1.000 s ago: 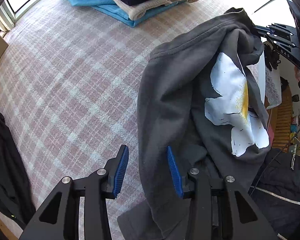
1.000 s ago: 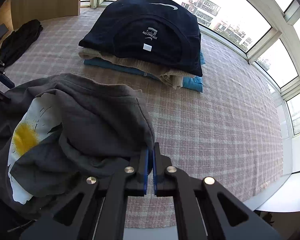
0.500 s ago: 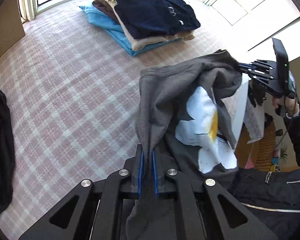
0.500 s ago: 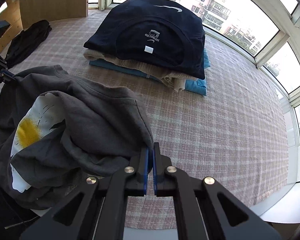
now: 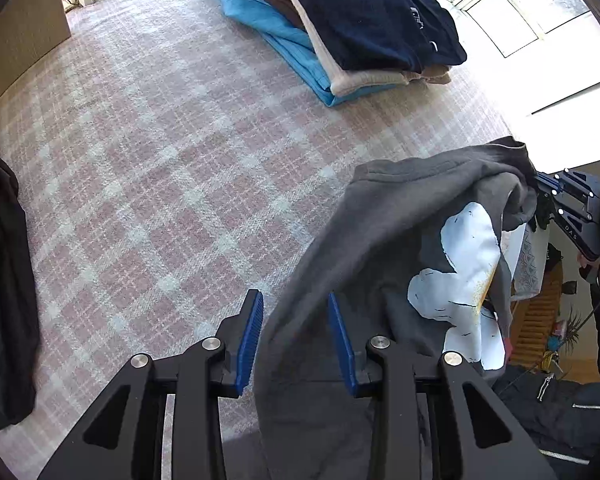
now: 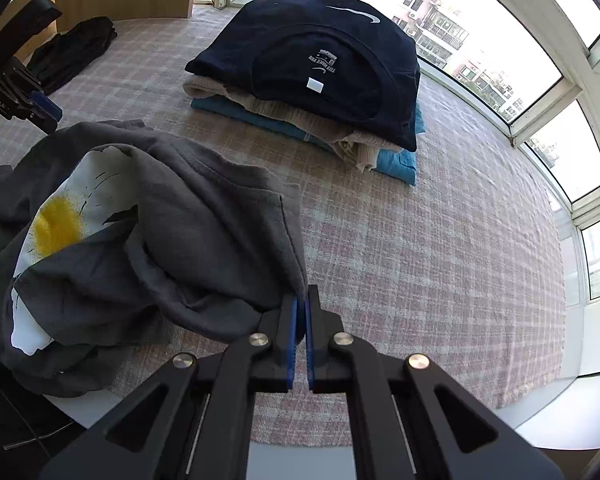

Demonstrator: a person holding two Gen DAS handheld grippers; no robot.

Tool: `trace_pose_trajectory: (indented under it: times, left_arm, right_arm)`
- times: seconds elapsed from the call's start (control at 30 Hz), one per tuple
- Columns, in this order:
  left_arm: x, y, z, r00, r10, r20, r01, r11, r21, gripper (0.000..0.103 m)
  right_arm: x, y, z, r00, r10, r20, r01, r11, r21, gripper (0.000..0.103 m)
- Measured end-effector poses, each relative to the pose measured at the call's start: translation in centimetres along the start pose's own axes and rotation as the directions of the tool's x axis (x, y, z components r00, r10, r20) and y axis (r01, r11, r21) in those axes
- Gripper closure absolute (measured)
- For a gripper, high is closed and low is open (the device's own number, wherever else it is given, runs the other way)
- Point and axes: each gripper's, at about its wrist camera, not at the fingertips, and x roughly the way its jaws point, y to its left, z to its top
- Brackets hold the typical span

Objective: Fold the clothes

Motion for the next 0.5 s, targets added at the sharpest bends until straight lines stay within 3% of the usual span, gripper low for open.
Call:
trace_pose_trajectory:
  times: [0.2,0.5]
  left_arm:
    - [1.1,-1.7,1.1,0.999,-0.016,-0.047,0.019,0.997,0.07,0.07]
    - [1.6,-6.1,5.5,0.997,-0.009,-0.076,0.026,0.974,0.223,0.065]
  right_arm:
    - [1.6,-2.6,-4.1,0.995,0.001,-0.098,0.008,0.996,0.085,0.1]
    - [2.9,-1.4,-6.3,0.991,0.013,-0.133,-0.007,0.999,0.05,0.1]
